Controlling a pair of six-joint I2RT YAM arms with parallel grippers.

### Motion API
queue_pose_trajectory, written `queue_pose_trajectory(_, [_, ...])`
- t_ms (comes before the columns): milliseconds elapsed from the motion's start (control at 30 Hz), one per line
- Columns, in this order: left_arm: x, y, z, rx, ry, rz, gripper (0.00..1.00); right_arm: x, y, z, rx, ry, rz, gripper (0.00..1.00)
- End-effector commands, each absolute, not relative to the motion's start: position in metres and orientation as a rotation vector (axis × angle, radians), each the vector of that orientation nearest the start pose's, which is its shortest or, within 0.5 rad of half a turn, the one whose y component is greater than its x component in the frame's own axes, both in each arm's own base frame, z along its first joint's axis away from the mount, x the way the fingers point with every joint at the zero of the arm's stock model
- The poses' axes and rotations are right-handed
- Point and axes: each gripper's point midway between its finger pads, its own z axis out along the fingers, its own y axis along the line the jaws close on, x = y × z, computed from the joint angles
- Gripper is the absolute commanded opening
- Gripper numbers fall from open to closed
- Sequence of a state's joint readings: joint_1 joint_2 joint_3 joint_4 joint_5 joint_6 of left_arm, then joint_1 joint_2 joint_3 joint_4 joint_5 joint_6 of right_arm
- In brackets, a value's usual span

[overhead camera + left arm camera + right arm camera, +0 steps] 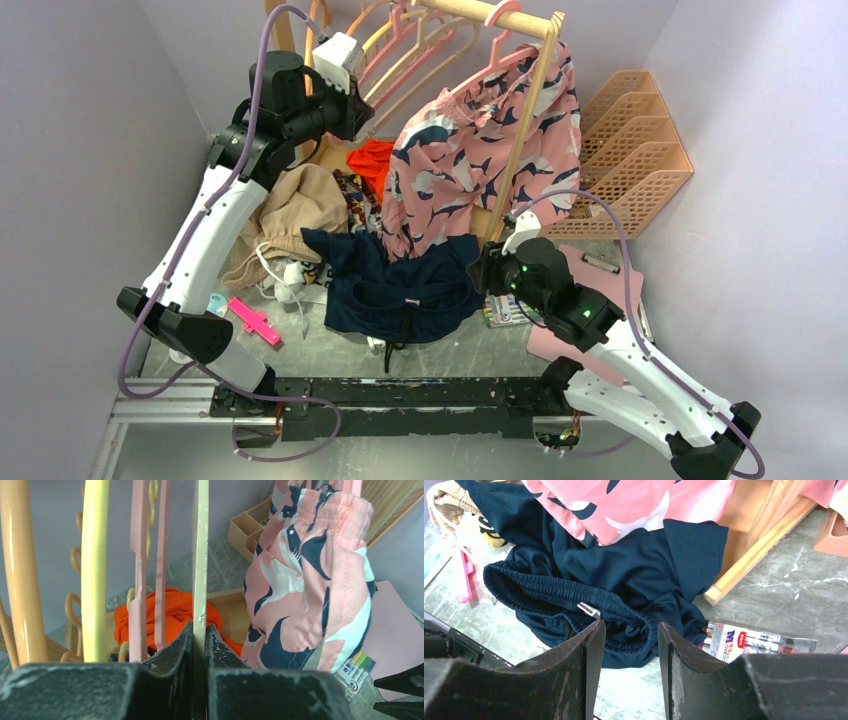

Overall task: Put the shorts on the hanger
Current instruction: Pick up the hanger from the clothesline.

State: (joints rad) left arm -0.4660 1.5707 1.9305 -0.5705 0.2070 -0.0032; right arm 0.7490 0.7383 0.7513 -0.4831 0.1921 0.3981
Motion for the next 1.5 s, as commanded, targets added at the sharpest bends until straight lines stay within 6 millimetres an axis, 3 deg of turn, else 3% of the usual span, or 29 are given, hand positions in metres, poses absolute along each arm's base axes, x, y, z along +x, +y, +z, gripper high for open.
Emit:
queue_pose_trajectory(0, [0.391,-0.246,0.463,0.591,1.576,-0.566,0.07,0.216,0.170,0.209,-0.244,2.043,0.497,0.47])
queue_pose_trajectory(267, [0.399,-0.255,0.482,0.578,1.521,-0.599,0.07,0.216,0.168,0.210,-0.250,2.046,0.478,0.47])
queue_pose_trajectory(467, [0.410,-0.263,0.485,0.556,1.523,-0.637,0.07,0.216,0.166,0.210,-0.248,2.047,0.466,0.47])
queue_pose_trajectory(1067, [0.435,-0.276,0.452,0.512,1.630,-0.661,0.07,0.218,0.164,0.206,-0.253,2.054,0.444,0.47])
queue_pose_trajectory(1233, [0.434,-0.277,0.445,0.524,1.651,-0.668,0.07,0.218,0.165,0.205,-0.254,2.055,0.445,0.47])
queue_pose_trajectory(1467, [0.414,-0.265,0.452,0.511,1.621,-0.659,0.07,0.218,0.166,0.206,-0.248,2.052,0.460,0.47])
